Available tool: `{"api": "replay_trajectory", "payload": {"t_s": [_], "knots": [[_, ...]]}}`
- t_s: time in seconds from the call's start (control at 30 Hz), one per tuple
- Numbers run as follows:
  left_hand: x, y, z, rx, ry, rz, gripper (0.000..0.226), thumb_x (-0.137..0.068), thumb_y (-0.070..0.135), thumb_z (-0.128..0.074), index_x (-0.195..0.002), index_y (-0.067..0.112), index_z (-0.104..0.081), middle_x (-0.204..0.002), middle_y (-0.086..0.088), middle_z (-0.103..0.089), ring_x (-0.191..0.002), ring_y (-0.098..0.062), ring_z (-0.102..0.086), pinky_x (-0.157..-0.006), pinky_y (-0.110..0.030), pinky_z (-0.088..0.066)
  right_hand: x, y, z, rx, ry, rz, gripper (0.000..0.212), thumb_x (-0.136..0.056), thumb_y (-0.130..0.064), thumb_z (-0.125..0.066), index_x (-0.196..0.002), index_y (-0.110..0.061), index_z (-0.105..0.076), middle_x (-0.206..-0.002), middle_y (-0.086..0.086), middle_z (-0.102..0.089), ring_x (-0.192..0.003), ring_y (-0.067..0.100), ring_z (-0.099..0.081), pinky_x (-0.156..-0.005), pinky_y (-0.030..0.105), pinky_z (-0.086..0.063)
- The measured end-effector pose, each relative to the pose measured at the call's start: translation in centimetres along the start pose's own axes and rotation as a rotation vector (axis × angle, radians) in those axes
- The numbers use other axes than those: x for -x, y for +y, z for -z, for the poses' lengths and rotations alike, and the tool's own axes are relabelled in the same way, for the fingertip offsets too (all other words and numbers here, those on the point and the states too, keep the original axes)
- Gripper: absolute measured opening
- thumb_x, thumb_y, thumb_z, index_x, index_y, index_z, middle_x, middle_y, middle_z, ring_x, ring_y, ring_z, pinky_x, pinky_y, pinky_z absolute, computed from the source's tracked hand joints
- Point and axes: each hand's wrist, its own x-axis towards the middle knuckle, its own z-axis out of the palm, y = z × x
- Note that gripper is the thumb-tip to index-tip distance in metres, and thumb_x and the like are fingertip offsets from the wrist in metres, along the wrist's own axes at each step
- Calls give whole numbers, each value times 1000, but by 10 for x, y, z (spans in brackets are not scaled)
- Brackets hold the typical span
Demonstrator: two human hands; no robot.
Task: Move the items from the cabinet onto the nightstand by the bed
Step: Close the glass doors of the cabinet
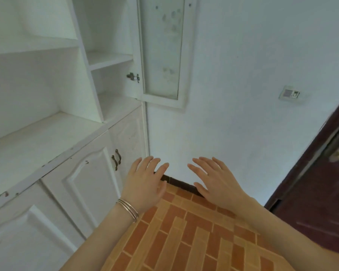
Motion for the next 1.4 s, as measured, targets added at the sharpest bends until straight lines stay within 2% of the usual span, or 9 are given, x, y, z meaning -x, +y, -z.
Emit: {"api": "replay_trajectory", "payload": {"t_s": [0.27,0.53,0.6,0.7,0.87,1.1,1.2,1.4], "knots": [[-65,17,-7,-80,61,15,46,-81,40,-42,-115,18,-64,-113,-7,-64,-108,-29,-59,-93,-47,-44,-39,72,-8,19,64,62,50,-89,-40,-33,-129,-20,-52,-132,5,-55,-120,25,-52,-101,48,-41],[-158,-12,-47,-124,73,25,48,-82,40,-39,-114,16,-65,-111,-10,-65,-107,-32,-60,-92,-48,-46,-113,144,-39,68,123,123,51,-87,-40,-33,-127,-18,-54,-129,7,-57,-118,26,-54,-97,50,-43],[-193,-20,-48,-125,94,26,49,-82,40,-38,-114,16,-66,-111,-11,-65,-107,-32,-60,-91,-48,-46,-141,167,-40,99,158,141,47,-88,-39,-39,-127,-17,-53,-129,7,-57,-117,27,-54,-98,49,-43],[-242,-31,-50,-129,136,13,49,-82,40,-37,-114,16,-65,-111,-10,-65,-108,-32,-59,-91,-48,-46,-183,201,-40,116,219,168,46,-85,-33,-61,-127,-15,-55,-129,9,-57,-117,28,-54,-98,49,-42],[-302,-49,-61,-148,168,9,48,-82,39,-38,-114,16,-65,-113,-10,-64,-110,-32,-58,-92,-48,-46,-241,241,-46,117,269,188,47,-89,-36,-36,-126,-14,-55,-129,8,-56,-119,27,-52,-100,47,-40],[-351,-72,-84,-208,158,64,47,-82,39,-38,-113,15,-65,-111,-11,-65,-109,-33,-58,-91,-48,-47,-311,293,-81,68,289,282,45,-90,-35,-37,-127,-15,-53,-130,8,-54,-121,26,-49,-104,46,-36],[-373,-79,-96,-242,174,108,46,-81,37,-39,-112,15,-66,-110,-10,-65,-109,-34,-58,-91,-48,-46,-347,318,-91,38,350,326,42,-92,-33,-38,-127,-14,-53,-132,9,-53,-125,27,-46,-107,45,-30],[-433,-84,-111,-265,180,223,45,-80,37,-40,-111,16,-66,-108,-9,-65,-107,-33,-59,-91,-47,-47,-433,364,-94,8,511,514,39,-94,-28,-42,-126,-10,-55,-132,11,-53,-128,27,-43,-106,48,-31]]}}
